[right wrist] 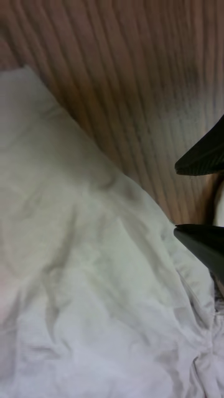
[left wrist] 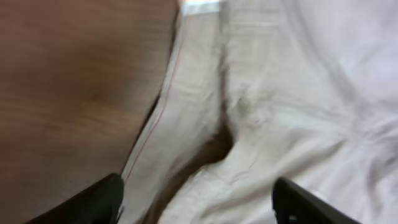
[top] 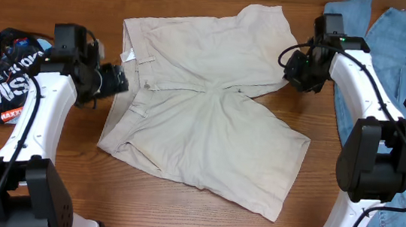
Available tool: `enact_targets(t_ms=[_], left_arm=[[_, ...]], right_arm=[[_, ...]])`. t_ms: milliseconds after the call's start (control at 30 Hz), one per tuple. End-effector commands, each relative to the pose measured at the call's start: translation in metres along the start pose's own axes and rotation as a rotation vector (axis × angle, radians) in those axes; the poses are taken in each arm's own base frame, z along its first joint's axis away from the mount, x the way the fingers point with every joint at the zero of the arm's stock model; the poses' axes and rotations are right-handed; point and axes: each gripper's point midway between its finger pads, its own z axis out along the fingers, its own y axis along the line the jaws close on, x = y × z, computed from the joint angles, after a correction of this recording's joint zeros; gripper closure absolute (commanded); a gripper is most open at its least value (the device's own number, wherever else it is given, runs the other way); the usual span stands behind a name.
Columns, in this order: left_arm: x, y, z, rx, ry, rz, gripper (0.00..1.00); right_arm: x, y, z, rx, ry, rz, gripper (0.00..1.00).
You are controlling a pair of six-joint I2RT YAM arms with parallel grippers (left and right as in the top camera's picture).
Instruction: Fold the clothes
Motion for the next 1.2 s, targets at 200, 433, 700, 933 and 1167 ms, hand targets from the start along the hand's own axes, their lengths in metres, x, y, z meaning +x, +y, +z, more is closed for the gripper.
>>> enact_targets(t_ms=[200, 433, 700, 933, 1167], left_arm=[[-0.039, -0.074, 0.024, 0.185, -0.163, 0.190, 0.31], [-0.020, -0.089, 0.089, 0.197, -0.082, 0.232, 0.34], [0.017, -0.055, 0.141, 0.087, 0.073, 0.187, 0.35], [0.012, 0.017, 0.132, -0.055, 0.114, 0.056, 0.36], [0.012, 0.036, 0.124, 0.023, 0.147, 0.007, 0.37]], right_arm=[[-0.009, 0.016, -0.086, -0.033, -0.166, -0.166, 0.71], [0.003, 0.012, -0.095, -0.020, -0.138, -0.178, 0.71], [0.005, 0.004, -0.095, 0.012, -0.127, -0.176, 0.71], [-0.007, -0.006, -0.097, 0.051, -0.171, -0.164, 0.71], [-0.034, 0.010, -0.083, -0.013, -0.251, -0.183, 0.56]])
